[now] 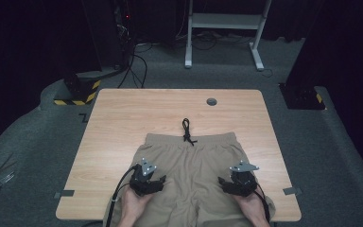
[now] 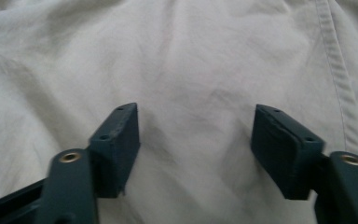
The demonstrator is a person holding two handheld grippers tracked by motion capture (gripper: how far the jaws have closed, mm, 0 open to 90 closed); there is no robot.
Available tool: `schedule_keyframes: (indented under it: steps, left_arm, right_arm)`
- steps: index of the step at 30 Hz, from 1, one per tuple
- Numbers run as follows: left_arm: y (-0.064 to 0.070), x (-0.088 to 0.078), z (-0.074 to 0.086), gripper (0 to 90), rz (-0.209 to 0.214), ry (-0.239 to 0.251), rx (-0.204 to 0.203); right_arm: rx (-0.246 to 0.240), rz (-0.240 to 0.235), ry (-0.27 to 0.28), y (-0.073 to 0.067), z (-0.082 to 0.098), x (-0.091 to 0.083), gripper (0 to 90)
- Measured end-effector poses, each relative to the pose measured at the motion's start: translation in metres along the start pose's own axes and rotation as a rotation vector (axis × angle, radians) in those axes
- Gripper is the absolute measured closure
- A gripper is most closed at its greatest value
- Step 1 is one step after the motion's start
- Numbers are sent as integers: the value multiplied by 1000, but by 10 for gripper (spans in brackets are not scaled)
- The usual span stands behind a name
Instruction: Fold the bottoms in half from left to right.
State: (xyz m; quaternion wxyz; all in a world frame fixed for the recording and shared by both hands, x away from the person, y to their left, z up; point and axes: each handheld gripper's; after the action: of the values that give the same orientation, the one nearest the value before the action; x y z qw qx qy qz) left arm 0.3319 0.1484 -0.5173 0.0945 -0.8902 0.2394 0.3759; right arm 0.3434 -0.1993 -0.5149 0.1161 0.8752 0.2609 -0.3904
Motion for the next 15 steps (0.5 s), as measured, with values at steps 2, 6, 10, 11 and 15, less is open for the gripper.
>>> schedule_keyframes:
  steps: [2,6,10,11,15]
  left_arm:
    - [-6,1,-6,345,25,-9,-15]
    - [-17,-1,-16,337,29,-15,-42]
    - [-29,-5,-25,312,11,3,-23]
    - [-31,-5,-26,304,6,5,-21]
    - [-48,-1,-31,290,-1,-17,-40]
  right_arm:
    - [-10,3,20,2,-3,1,379]
    - [-30,17,89,4,-11,4,412]
    - [-31,21,71,8,-13,18,416]
    - [-10,-1,90,10,-10,19,414]
    - [-13,-13,94,11,-10,20,404]
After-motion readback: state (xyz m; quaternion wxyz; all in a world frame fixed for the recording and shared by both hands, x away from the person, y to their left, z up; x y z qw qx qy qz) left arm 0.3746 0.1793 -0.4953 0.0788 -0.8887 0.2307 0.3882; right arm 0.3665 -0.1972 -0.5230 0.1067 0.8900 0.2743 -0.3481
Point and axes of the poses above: each handheld gripper's, and its own axes: x roughly forward along the jaws, z roughly out of its underside, y roughly to its right, and after that the axes turned 1 degree about x, right-handed
